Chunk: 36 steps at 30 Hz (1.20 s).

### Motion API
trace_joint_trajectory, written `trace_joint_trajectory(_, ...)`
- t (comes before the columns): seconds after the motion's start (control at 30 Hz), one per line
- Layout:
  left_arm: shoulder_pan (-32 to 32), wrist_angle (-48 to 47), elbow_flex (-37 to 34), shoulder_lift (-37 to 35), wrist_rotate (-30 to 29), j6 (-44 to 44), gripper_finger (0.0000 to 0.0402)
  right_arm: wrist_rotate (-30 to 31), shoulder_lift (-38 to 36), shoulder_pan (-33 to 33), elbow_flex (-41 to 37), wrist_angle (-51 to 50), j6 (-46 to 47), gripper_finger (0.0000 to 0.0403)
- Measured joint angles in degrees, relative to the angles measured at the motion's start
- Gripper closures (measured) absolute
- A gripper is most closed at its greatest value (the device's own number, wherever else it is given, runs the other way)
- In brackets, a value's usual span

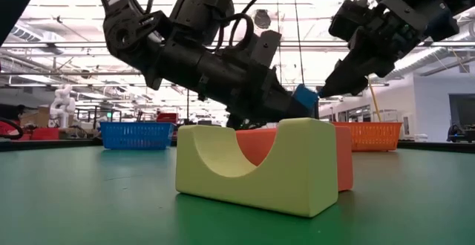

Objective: Sort & place blocks by color
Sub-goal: Put the bottom blue block in the black basket

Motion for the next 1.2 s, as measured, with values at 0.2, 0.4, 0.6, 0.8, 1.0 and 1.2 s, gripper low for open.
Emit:
trace_joint_trajectory(0.2,-0.36,-21.48,-0.03,-9.59,4.28,-6.95,0.0371,0.24,-0.02,-2.27,0.00,0.09,-0.47,0.0205)
trace_joint_trajectory(0.4,-3.96,-43.02,0.07,-24.19,8.85,-9.24,0.0370,8.50,0.09,-6.79,0.00,1.91,-4.99,0.0212)
trace_joint_trajectory(0.6,-11.89,-62.67,0.02,-33.03,22.07,-18.12,0.0370,8.84,2.23,-10.53,0.00,7.28,-10.12,0.0213)
trace_joint_trajectory(0.8,-21.99,-67.99,0.00,-36.38,28.59,-40.31,0.0369,8.78,5.67,-12.77,0.00,11.30,-14.27,0.0213)
trace_joint_trajectory(1.0,-30.10,-73.99,-0.03,-34.56,27.19,-56.04,0.0369,8.80,8.05,-14.95,0.00,15.50,-17.08,0.0213)
trace_joint_trajectory(1.2,-33.07,-78.00,-0.07,-31.09,27.00,-62.08,0.0369,8.71,8.55,-16.19,0.02,18.01,-17.27,0.0213)
